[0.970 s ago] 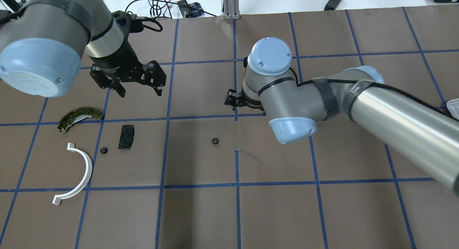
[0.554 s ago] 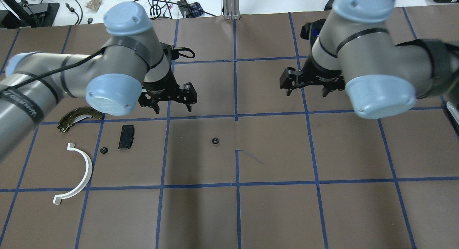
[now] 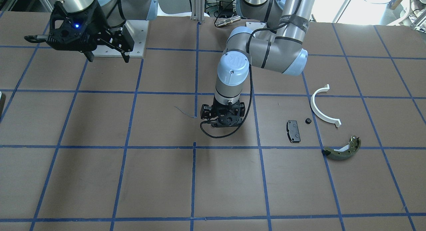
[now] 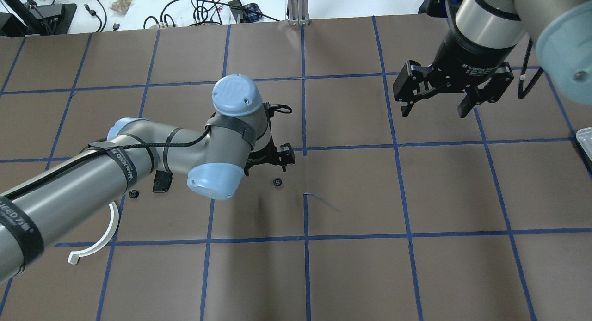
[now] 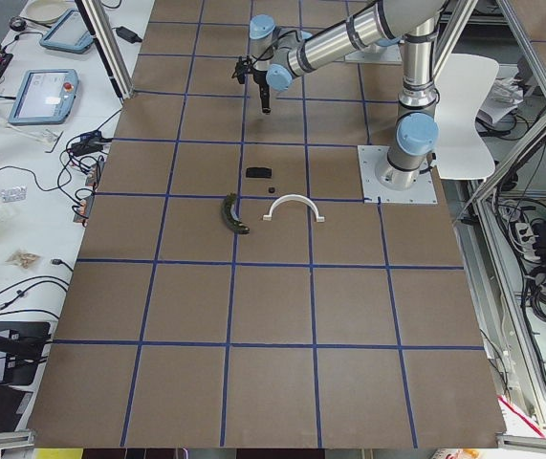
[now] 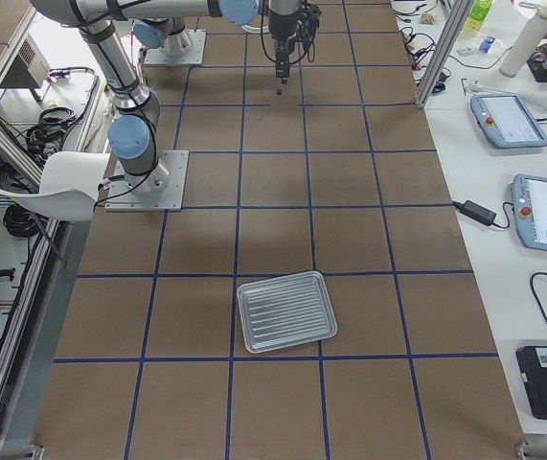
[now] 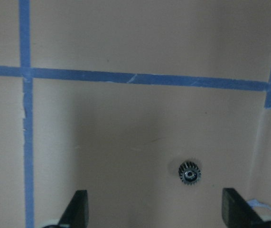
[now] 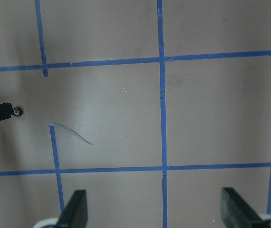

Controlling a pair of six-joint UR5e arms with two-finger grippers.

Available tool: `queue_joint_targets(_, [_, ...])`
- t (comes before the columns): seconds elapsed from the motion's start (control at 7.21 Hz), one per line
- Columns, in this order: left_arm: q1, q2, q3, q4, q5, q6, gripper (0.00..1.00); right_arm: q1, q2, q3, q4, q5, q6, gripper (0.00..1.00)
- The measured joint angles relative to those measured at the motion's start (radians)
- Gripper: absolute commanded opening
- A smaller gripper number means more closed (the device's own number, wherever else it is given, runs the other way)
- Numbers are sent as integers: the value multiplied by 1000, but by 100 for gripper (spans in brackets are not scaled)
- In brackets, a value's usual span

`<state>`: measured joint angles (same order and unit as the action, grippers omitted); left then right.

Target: Place bearing gear from tray to pile

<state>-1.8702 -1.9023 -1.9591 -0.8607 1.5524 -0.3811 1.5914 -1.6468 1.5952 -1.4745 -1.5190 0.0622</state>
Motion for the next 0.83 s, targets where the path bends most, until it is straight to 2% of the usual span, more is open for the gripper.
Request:
queue_joint_targets(0.14, [-21, -18, -17, 36, 0, -25, 100, 1, 7, -13, 17, 4, -6, 100])
queue_joint_targets(0.28, [-32, -32, -25, 53, 1, -42, 91, 2, 15, -16, 19, 4, -34, 100])
queue_joint_targets(0.69, [-45, -55, -30, 66, 1, -52, 76, -1, 19, -15, 17, -11, -170, 100])
queue_joint_targets(0.83, [-45, -62, -30, 74, 1, -52, 65, -3, 18, -15, 7, -10, -177, 100])
